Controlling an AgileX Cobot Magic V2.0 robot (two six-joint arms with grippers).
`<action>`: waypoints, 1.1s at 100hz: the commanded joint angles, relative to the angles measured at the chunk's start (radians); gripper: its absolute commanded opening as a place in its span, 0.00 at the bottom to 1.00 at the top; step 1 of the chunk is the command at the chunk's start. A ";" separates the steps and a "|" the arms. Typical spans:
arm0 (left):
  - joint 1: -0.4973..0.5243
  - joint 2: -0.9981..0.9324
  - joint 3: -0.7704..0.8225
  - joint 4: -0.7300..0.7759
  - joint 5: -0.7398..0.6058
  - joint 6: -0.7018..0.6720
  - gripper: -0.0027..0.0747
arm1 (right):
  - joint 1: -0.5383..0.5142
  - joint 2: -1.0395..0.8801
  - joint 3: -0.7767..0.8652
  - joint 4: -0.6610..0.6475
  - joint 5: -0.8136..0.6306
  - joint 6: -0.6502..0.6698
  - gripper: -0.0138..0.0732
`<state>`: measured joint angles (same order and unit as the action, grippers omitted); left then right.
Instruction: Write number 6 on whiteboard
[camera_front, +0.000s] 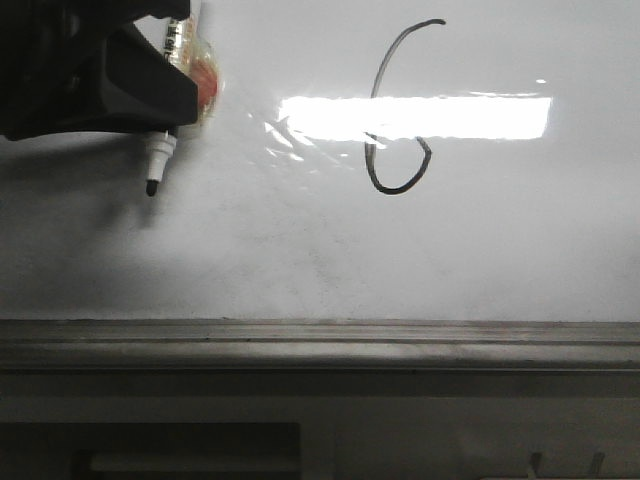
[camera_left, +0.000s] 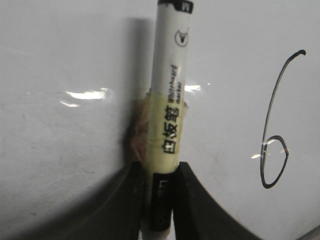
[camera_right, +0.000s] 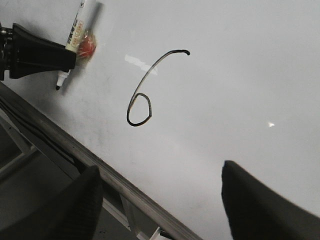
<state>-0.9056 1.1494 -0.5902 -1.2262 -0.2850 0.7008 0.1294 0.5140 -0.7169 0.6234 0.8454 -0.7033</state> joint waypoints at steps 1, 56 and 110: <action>0.002 -0.007 -0.036 0.011 -0.059 -0.006 0.01 | -0.006 0.003 -0.024 0.032 -0.060 0.004 0.67; 0.002 -0.009 -0.038 0.011 -0.044 -0.006 0.48 | -0.006 0.003 -0.024 0.032 -0.061 0.004 0.67; 0.002 -0.385 -0.038 0.011 0.059 0.341 0.75 | -0.006 0.003 -0.024 0.124 -0.171 0.004 0.67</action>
<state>-0.9056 0.8351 -0.5968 -1.2284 -0.2123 0.9687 0.1294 0.5140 -0.7169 0.6605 0.7943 -0.7028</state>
